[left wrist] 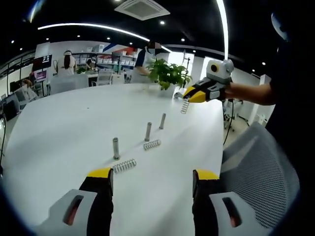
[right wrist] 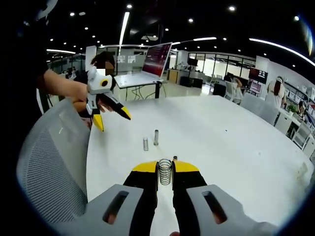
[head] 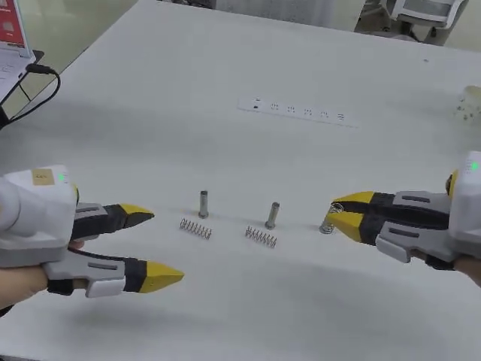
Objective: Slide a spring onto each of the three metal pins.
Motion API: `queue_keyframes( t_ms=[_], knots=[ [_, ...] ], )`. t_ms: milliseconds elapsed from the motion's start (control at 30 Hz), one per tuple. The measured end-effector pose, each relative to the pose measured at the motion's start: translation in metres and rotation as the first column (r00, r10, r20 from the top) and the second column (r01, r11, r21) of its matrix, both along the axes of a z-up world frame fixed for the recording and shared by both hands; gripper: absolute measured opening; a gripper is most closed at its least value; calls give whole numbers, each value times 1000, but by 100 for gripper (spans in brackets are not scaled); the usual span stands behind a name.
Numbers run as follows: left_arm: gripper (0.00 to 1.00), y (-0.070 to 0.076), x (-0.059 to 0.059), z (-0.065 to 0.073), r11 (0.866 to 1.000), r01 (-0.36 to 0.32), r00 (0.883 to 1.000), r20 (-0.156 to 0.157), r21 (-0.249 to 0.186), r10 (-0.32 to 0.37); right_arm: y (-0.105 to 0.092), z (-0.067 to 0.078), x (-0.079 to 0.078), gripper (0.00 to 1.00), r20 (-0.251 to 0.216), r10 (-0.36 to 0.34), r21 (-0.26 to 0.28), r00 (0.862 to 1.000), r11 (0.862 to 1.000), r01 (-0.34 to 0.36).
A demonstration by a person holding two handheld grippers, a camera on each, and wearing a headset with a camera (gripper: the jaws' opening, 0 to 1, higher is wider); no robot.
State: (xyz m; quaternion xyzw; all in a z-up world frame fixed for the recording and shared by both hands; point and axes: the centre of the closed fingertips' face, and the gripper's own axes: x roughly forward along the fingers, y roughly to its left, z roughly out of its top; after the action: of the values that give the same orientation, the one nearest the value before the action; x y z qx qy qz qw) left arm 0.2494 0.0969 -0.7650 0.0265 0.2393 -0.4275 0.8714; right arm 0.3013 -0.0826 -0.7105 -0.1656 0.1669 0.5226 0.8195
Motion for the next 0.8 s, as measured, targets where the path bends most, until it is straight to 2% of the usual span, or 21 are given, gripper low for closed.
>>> queue_keyframes(
  t_ms=[133,300,567,800],
  knots=[
    [64,3,1,-1,1000,-15,1000,1,-1,15,-9,-1,7,8,7,-41,1,999,999,41],
    [72,7,3,-1,999,-42,999,5,0,42,-23,0,24,8,16,-116,7,993,993,116],
    [76,15,4,-1,997,-72,997,4,-4,72,-37,0,50,8,5,-216,40,976,976,216],
    [81,17,5,-1,996,-86,996,4,-6,86,-39,-5,62,8,-6,-239,40,971,970,239]
  ],
)
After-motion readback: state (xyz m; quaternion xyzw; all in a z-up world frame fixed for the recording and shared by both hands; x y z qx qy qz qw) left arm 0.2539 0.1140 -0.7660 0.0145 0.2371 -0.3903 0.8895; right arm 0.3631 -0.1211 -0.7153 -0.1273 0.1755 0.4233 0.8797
